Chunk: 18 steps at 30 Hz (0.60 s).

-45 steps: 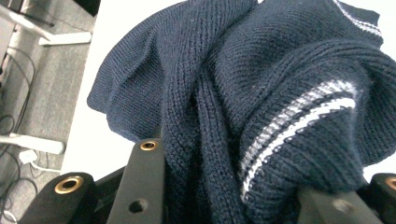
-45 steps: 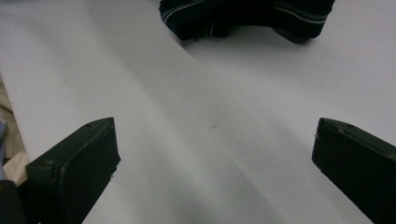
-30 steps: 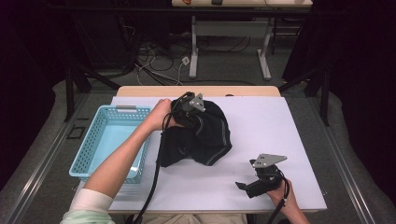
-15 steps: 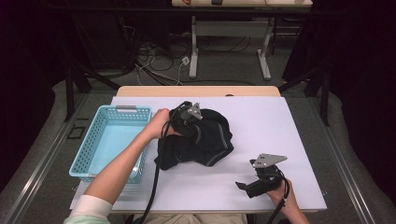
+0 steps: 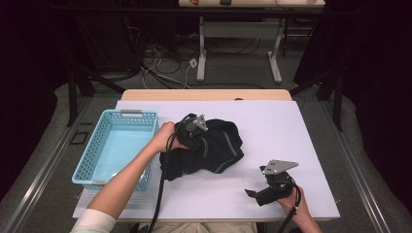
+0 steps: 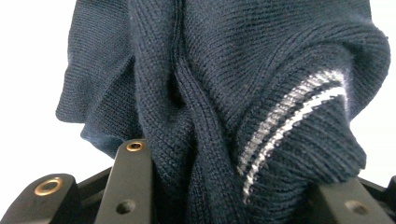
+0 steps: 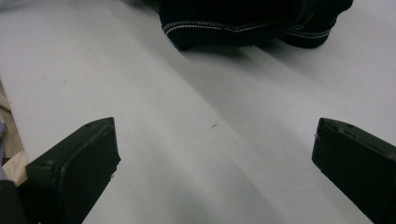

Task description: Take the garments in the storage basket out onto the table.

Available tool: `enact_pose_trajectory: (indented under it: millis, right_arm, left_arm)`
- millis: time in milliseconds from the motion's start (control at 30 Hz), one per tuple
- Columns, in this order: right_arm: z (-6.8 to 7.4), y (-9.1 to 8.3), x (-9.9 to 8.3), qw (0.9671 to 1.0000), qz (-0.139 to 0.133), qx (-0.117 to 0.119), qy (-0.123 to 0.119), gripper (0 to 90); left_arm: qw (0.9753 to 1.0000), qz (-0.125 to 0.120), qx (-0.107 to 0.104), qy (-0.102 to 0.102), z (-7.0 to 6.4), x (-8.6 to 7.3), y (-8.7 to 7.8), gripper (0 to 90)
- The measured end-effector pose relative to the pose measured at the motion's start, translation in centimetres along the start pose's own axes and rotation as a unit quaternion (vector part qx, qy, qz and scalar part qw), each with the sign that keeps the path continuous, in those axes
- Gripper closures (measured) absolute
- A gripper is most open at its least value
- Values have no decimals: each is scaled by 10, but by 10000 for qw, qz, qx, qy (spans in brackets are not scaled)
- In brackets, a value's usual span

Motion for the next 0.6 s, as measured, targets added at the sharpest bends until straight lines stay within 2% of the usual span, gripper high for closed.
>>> enact_pose_trajectory:
  millis: [200, 433, 533, 600]
  right_arm:
    - [0, 1, 0, 10000, -30, -21, 17, 1]
    - [0, 1, 0, 10000, -46, -39, 37, 0]
    - [0, 1, 0, 10000, -45, -43, 34, 1]
    - [0, 1, 0, 10000, -49, -39, 41, 0]
  left_arm:
    - [9999, 57, -84, -28, -8, -6, 12, 579]
    - [9997, 3, -102, -220, -9, -11, 17, 573]
    - [9997, -35, -101, -220, -9, -12, 16, 540]
    - [9997, -13, -47, -222, -8, -12, 14, 476]
Point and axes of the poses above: each handheld gripper's, and its own axes: y roughly forward along the jaws, x roughly out of its top, z roughly to its left, the point moved 9 cm from there along y, roughly forward along the jaws, and after that the axes turned 12 degrees about x, right-handed, at the moved point
